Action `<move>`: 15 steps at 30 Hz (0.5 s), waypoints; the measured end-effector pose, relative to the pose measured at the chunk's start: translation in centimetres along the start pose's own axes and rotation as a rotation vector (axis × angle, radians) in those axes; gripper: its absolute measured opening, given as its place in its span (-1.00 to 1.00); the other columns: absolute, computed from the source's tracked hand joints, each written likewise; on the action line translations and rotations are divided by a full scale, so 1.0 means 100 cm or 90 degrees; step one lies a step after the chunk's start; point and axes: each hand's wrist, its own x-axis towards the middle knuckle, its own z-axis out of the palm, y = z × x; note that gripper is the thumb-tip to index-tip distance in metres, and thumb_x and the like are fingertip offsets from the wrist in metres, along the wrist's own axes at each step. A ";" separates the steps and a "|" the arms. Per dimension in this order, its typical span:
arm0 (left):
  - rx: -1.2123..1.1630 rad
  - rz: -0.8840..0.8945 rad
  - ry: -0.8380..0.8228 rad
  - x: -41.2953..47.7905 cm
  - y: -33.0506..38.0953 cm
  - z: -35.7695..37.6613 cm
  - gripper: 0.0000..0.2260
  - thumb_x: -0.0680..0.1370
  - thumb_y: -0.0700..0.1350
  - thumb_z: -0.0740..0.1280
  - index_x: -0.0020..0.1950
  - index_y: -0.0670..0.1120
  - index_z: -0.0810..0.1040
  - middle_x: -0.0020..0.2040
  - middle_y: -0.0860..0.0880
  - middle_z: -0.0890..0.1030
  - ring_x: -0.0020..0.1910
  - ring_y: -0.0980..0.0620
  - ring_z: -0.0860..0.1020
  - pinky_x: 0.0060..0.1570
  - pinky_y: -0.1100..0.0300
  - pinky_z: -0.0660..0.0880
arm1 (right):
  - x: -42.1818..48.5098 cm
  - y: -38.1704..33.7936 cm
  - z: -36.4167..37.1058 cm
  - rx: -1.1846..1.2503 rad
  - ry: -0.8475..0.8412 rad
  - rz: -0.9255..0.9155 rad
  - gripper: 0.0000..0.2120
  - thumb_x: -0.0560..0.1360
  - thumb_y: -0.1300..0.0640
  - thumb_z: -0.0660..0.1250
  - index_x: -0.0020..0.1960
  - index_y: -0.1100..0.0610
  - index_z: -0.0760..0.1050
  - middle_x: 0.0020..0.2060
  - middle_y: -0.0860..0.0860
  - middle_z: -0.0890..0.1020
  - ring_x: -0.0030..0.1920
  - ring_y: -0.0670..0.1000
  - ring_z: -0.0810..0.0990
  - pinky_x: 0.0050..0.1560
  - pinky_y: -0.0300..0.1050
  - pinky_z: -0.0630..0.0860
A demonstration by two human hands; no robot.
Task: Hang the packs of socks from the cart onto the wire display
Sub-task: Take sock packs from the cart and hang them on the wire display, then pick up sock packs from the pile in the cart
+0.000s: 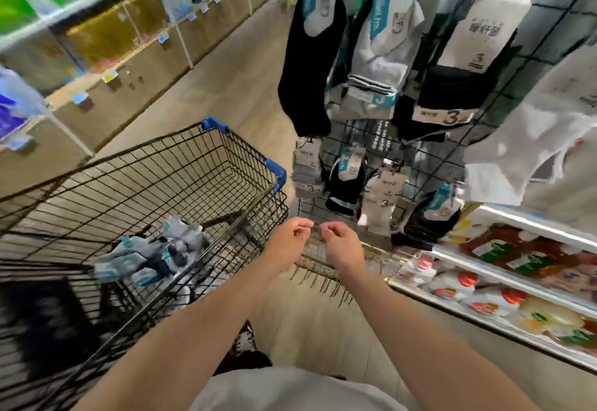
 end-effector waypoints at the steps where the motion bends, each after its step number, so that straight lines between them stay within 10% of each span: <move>1: 0.008 -0.011 0.007 0.000 -0.016 -0.017 -0.80 0.66 -0.09 0.24 0.21 0.05 0.61 0.12 0.12 0.63 -0.05 0.19 0.56 -0.11 0.38 0.45 | 0.003 -0.006 0.022 -0.011 -0.023 -0.004 -0.85 0.63 0.08 0.27 0.00 0.00 0.62 -0.07 -0.07 0.68 -0.14 -0.06 0.57 -0.12 -0.13 0.48; 4: 0.001 -0.036 0.032 0.000 -0.058 -0.073 -0.80 0.66 -0.10 0.22 0.18 -0.02 0.62 0.07 0.14 0.59 -0.05 0.21 0.54 -0.11 0.52 0.39 | 0.009 -0.029 0.087 -0.052 -0.072 -0.020 -0.84 0.62 0.12 0.28 -0.02 0.01 0.64 -0.09 -0.05 0.68 -0.20 -0.08 0.54 -0.22 -0.21 0.44; 15: -0.180 -0.329 0.181 0.031 -0.257 -0.211 -0.84 0.57 -0.06 0.24 0.00 0.04 0.62 0.03 -0.08 0.67 0.04 -0.13 0.62 0.14 -0.06 0.54 | 0.068 -0.085 0.334 -0.179 -0.315 -0.019 -0.84 0.60 0.19 0.29 0.11 0.14 0.63 -0.02 0.01 0.65 -0.05 -0.02 0.59 -0.09 -0.17 0.52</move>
